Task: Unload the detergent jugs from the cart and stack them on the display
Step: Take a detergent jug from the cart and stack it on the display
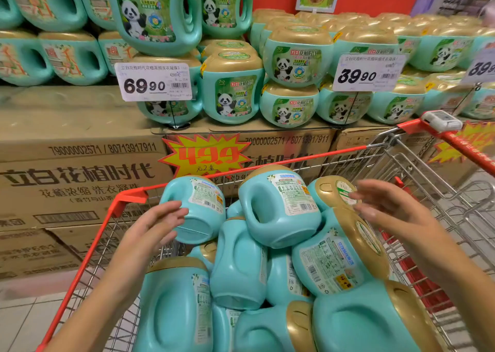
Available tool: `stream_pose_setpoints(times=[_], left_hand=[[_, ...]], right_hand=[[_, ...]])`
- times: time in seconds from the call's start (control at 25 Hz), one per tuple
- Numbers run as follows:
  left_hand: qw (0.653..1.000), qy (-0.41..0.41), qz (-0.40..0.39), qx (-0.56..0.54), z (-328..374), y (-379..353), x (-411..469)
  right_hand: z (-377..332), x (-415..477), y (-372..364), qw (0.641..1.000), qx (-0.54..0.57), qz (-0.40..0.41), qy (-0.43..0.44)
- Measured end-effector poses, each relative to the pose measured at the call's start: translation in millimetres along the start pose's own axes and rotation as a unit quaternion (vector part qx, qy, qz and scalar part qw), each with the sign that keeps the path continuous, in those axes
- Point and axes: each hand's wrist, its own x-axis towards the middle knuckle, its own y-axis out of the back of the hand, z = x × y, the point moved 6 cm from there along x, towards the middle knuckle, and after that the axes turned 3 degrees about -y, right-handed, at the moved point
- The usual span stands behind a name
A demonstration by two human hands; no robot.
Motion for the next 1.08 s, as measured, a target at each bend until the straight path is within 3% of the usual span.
stream_pose_setpoints(times=[0.08, 0.24, 0.4, 0.56, 0.76, 0.88, 1.08], left_hand=[[0.996, 0.003, 0.037, 0.081, -5.9, -39.3, 38.8], [0.978, 0.099, 0.030, 0.180, -64.1, -103.2, 91.1], [0.948, 0.094, 0.035, 0.302, -97.5, -112.5, 110.5], [0.905, 0.032, 0.077, 0.416, -99.8, -114.9, 108.0], [0.940, -0.044, 0.109, 0.321, -84.3, -114.7, 90.4], [0.959, -0.054, 0.129, 0.247, -69.7, -112.9, 82.3], [0.977, -0.073, 0.157, 0.126, -45.5, -92.6, 60.6]], right_hand=[[3.6, 44.4, -21.2, 0.992, -0.020, 0.101, -0.074], [50.1, 97.9, -67.7, 0.969, -0.138, 0.055, -0.195], [77.7, 111.7, -83.8, 0.957, -0.215, 0.088, -0.171], [89.3, 112.2, -88.3, 0.966, -0.143, 0.099, -0.191], [84.1, 102.2, -88.1, 0.973, 0.088, 0.061, -0.207], [79.2, 97.1, -89.7, 0.969, 0.119, 0.014, -0.215], [47.9, 77.1, -107.6, 0.971, 0.076, -0.074, -0.215]])
